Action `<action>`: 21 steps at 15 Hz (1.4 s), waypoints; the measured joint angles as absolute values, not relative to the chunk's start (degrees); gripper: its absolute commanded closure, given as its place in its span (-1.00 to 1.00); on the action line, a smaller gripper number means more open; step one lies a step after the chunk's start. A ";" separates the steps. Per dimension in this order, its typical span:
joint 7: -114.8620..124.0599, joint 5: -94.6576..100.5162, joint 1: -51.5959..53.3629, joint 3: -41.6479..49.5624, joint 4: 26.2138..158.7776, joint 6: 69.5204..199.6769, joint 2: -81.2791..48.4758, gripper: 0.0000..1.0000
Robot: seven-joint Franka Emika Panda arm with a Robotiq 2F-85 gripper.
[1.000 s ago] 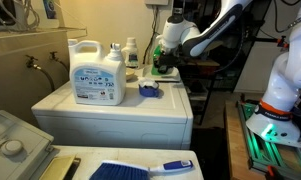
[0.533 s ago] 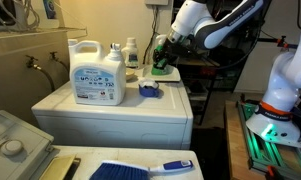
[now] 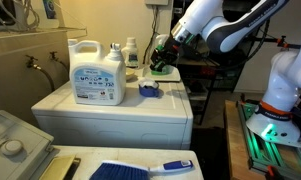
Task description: Put the black lid in the cup
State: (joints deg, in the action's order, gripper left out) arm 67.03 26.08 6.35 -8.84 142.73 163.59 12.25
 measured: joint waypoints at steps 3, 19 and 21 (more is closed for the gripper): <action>67.14 32.50 5.88 -10.04 142.65 164.93 11.23 0.43; 79.13 60.58 3.29 -12.52 132.19 163.50 -0.50 0.43; 79.41 61.52 3.31 -12.52 131.35 162.21 -1.96 0.43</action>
State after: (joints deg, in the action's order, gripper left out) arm 79.41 61.52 3.31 -12.52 131.35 162.21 -1.96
